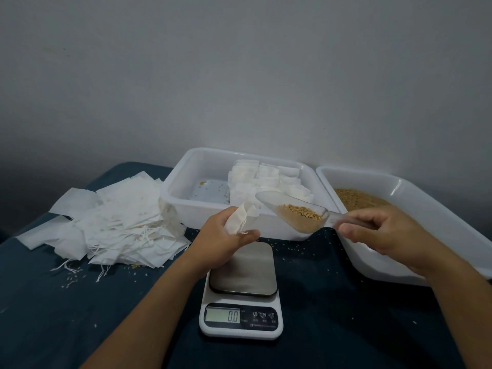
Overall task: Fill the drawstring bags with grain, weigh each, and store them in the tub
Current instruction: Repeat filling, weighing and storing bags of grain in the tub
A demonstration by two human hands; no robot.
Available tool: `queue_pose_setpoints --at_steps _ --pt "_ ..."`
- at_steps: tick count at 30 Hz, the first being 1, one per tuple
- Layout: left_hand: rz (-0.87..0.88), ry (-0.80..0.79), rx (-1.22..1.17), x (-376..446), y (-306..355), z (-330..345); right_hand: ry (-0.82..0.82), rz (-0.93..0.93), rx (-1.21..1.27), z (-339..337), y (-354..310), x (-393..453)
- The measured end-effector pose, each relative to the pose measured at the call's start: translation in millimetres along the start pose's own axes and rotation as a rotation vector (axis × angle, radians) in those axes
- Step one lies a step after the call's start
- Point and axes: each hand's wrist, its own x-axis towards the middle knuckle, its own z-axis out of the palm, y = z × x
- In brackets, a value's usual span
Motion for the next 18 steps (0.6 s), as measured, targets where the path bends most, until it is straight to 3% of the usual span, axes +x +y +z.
queue_pose_setpoints --at_steps 18 --pt "0.123 -0.046 0.327 -3 -2 3 -0.176 -0.02 -0.435 -24 -58 14"
